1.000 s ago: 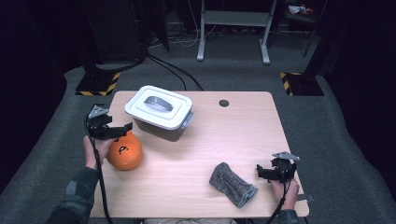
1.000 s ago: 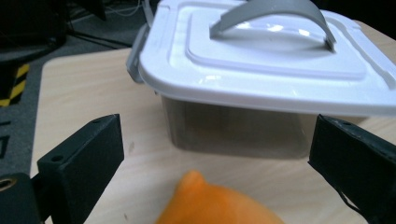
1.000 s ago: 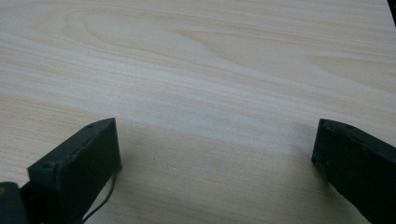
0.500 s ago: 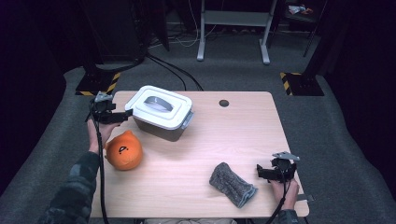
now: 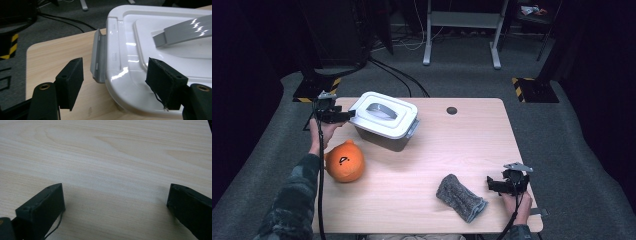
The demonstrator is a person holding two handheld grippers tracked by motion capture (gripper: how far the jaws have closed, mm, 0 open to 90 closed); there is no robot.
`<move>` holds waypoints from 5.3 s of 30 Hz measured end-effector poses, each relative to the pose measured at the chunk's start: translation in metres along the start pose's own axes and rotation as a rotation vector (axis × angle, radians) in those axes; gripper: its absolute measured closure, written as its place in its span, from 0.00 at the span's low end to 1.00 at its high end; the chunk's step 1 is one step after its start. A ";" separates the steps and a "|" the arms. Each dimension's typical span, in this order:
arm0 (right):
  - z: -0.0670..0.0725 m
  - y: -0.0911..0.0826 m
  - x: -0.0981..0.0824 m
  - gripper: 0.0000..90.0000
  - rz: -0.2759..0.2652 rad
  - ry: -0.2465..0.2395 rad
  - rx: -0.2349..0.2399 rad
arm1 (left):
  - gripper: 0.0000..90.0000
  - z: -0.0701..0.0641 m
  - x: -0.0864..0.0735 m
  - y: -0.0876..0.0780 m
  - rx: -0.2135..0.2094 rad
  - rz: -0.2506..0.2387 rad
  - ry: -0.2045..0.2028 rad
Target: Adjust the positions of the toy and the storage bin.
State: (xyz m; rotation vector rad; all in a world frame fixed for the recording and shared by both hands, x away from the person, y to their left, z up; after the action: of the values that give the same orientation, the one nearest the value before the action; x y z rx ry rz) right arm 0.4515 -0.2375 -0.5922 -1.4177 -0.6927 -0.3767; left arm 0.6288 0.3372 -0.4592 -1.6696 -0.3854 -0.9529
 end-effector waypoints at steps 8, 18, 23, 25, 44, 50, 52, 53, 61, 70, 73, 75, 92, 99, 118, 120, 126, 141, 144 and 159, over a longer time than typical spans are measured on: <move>0.000 0.000 0.000 0.01 -0.001 -0.001 0.001 | 0.37 -0.010 -0.001 0.006 -0.104 0.006 0.019; 0.000 0.000 0.000 0.01 0.000 -0.001 -0.001 | 0.37 -0.016 -0.001 0.008 -0.135 0.009 0.032; 0.000 0.000 0.000 0.01 -0.001 -0.001 0.000 | 0.37 -0.021 0.000 0.009 -0.150 0.016 0.044; 0.000 0.000 0.000 0.01 0.000 -0.001 0.000 | 0.37 -0.022 0.001 0.010 -0.148 0.011 0.057; 0.001 0.000 0.000 0.01 0.002 0.002 0.001 | 0.36 -0.047 0.005 0.015 -0.182 0.025 0.119; 0.000 0.000 0.000 0.01 -0.001 -0.005 0.001 | 0.36 -0.054 0.005 0.016 -0.196 0.037 0.135; 0.000 0.000 0.000 0.01 -0.001 -0.004 0.002 | 0.35 -0.058 0.006 0.017 -0.198 0.030 0.142; 0.000 0.000 0.000 0.01 -0.001 -0.005 0.002 | 0.35 -0.059 0.006 0.017 -0.204 0.039 0.147; 0.000 0.000 0.000 0.01 -0.003 -0.008 0.003 | 0.35 -0.073 0.008 0.020 -0.212 0.041 0.168; 0.000 0.000 0.000 0.01 -0.006 -0.011 0.002 | 0.32 -0.090 0.010 0.023 -0.225 0.074 0.207; 0.000 0.000 0.000 0.01 -0.007 -0.012 0.004 | 0.32 -0.097 0.011 0.025 -0.230 0.068 0.214; 0.000 0.000 0.000 0.02 -0.007 -0.013 0.005 | 0.31 -0.101 0.012 0.026 -0.237 0.069 0.215; 0.001 0.000 0.001 0.02 -0.010 -0.014 0.006 | 0.28 -0.136 0.014 0.032 -0.272 0.070 0.256; 0.000 0.000 0.001 0.02 -0.010 -0.015 0.006 | 0.26 -0.149 0.014 0.033 -0.282 0.077 0.280; 0.001 0.000 0.000 0.02 -0.009 -0.017 0.007 | 0.06 -0.171 0.004 -0.025 -0.270 0.007 0.277; 0.001 0.000 0.001 0.02 -0.010 -0.016 0.007 | 0.04 -0.177 -0.004 -0.032 -0.276 0.009 0.291; 0.001 0.000 0.001 0.02 -0.010 -0.016 0.007 | 0.01 -0.201 -0.039 -0.048 -0.314 0.020 0.316; 0.003 0.000 0.000 0.00 0.000 -0.010 0.010 | 0.00 -0.259 -0.174 -0.010 -0.352 0.172 0.391; 0.003 0.001 0.000 0.00 0.000 -0.019 0.015 | 0.00 -0.260 -0.186 0.001 -0.346 0.188 0.369; 0.006 0.002 0.002 0.00 0.000 -0.063 0.048 | 0.00 -0.262 -0.188 0.011 -0.289 0.168 0.389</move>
State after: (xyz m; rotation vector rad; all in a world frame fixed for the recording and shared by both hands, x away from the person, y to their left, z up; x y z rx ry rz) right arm 0.4527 -0.2307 -0.5925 -1.3893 -0.7482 -0.3142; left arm 0.4178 0.1335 -0.5938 -1.6904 0.1589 -1.2175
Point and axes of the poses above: each handheld gripper's, and its own axes: y roughly forward along the jaws, x roughly out of its top, z roughly to its left, the point moved 9 cm from there along y, roughly forward along the jaws, and after that the axes turned 6 degrees about z, right-handed, at the moved point
